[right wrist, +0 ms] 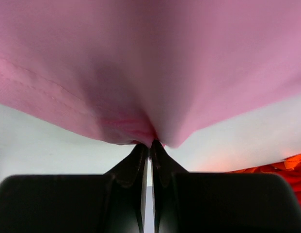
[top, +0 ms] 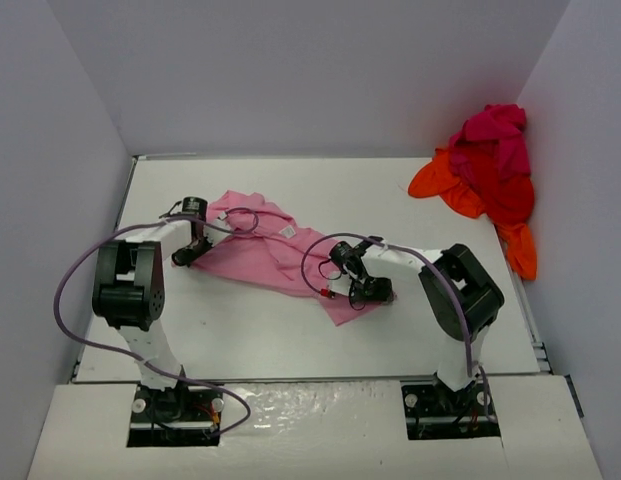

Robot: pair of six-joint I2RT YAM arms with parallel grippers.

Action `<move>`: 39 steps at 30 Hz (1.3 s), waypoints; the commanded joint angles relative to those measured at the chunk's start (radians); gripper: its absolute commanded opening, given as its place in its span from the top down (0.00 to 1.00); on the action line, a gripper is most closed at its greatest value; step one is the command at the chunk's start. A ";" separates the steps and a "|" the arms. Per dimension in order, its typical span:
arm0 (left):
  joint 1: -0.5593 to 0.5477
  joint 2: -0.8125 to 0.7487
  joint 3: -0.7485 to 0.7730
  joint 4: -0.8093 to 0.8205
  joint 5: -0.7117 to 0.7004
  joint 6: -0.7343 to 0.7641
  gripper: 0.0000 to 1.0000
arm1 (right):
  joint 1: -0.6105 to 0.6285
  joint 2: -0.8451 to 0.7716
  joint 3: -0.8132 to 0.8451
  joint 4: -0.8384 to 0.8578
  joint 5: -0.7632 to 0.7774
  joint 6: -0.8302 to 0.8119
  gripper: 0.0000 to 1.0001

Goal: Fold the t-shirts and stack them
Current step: Flatten the tshirt out

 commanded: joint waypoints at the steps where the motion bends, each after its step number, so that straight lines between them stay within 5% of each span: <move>1: 0.010 -0.247 0.051 0.004 0.037 -0.098 1.00 | -0.075 -0.159 0.169 0.089 0.006 0.008 1.00; 7: 0.011 -0.520 0.314 -0.184 0.111 -0.176 1.00 | -0.184 -0.346 0.529 0.218 -0.072 0.045 1.00; 10: 0.011 -0.604 0.443 -0.268 0.135 -0.191 1.00 | -0.195 -0.449 0.548 0.353 -0.065 0.078 1.00; 17: 0.043 -0.726 0.760 -0.384 0.155 -0.270 1.00 | -0.258 -0.545 0.672 0.360 -0.082 0.191 1.00; 24: 0.063 -0.742 1.016 -0.548 0.376 -0.319 1.00 | -0.269 -0.631 0.750 0.252 -0.171 0.259 1.00; 28: 0.060 -0.722 1.049 -0.584 0.417 -0.315 1.00 | -0.274 -0.634 0.810 0.177 -0.248 0.271 1.00; 34: 0.051 -0.660 1.032 -0.555 0.361 -0.279 1.00 | -0.273 -0.579 0.893 0.177 -0.153 0.268 1.00; 39: 0.051 -0.639 0.905 -0.449 0.301 -0.312 1.00 | -0.274 -0.562 0.779 0.327 -0.074 0.280 1.00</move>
